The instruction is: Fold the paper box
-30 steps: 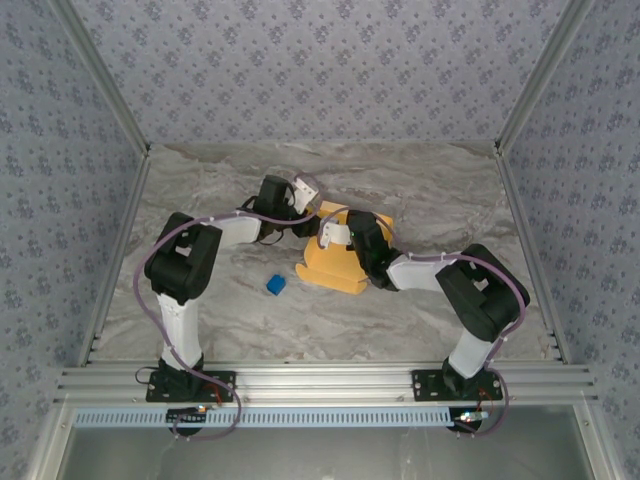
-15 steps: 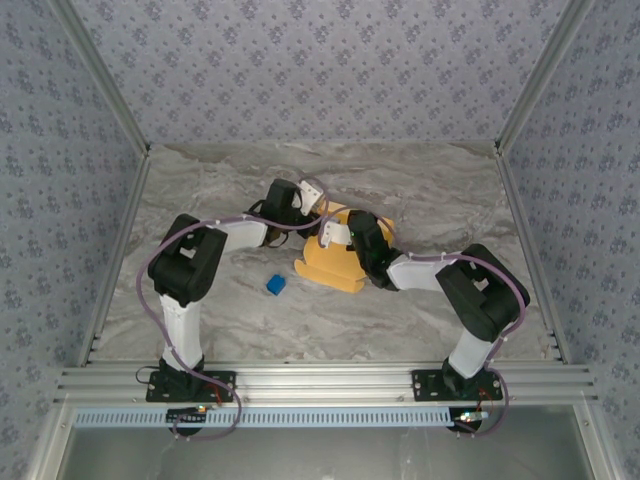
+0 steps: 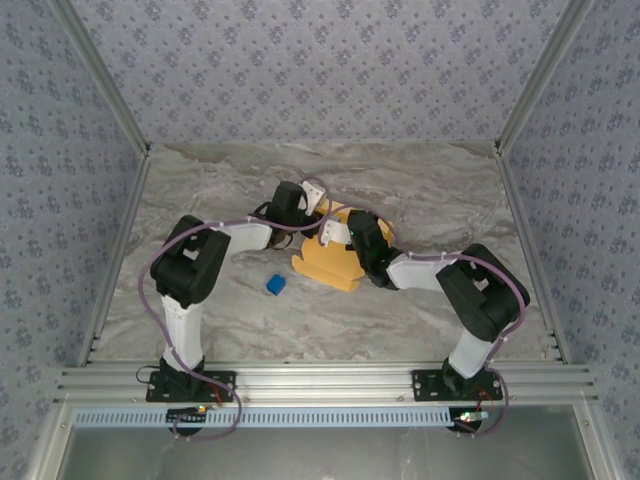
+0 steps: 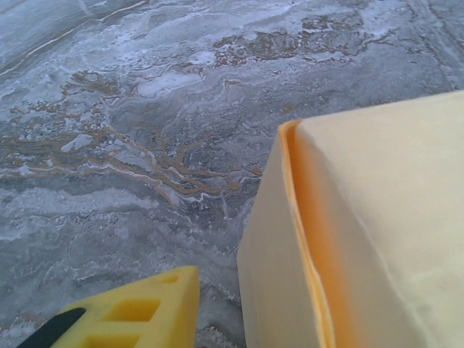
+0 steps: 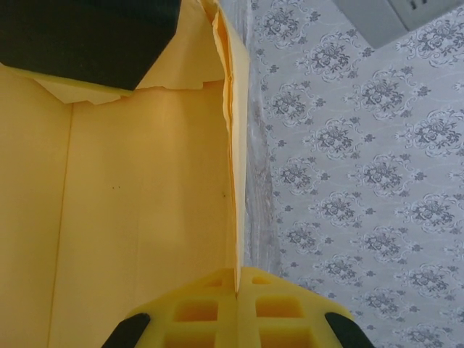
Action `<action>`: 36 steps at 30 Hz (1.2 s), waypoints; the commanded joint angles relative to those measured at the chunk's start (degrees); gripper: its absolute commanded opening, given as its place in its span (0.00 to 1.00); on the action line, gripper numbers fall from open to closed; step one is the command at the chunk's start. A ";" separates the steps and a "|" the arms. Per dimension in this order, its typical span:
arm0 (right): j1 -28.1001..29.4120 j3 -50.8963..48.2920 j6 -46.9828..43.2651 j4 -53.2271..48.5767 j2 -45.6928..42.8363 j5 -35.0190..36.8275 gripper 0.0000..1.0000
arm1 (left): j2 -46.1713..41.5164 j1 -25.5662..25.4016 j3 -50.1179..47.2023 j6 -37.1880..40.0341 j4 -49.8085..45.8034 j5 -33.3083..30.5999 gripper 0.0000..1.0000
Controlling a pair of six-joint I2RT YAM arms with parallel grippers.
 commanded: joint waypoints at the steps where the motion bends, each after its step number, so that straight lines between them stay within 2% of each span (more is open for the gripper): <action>1: 0.61 0.91 2.31 -3.85 -0.81 -1.54 0.00 | 0.05 0.22 1.58 -2.99 1.77 -11.32 0.33; 6: 0.83 0.94 3.63 -4.67 -1.29 -1.32 0.00 | 0.13 -1.25 1.71 -5.25 1.72 -19.61 0.31; 20: 1.76 1.41 5.73 -5.43 -0.89 -0.35 0.00 | 1.39 -1.84 4.18 -10.60 -1.03 -27.38 0.24; 25: 1.63 2.00 6.04 -5.69 -0.70 0.35 0.00 | 1.81 -2.00 4.83 -9.04 -1.38 -24.64 0.23; 29: 0.93 2.33 6.19 -6.26 -0.72 0.91 0.00 | 1.40 -1.14 4.29 -7.17 -0.92 -17.18 0.27; 36: -0.02 3.17 7.11 -7.87 -0.65 1.30 0.00 | -0.50 0.23 2.33 -3.31 -1.11 -6.69 0.42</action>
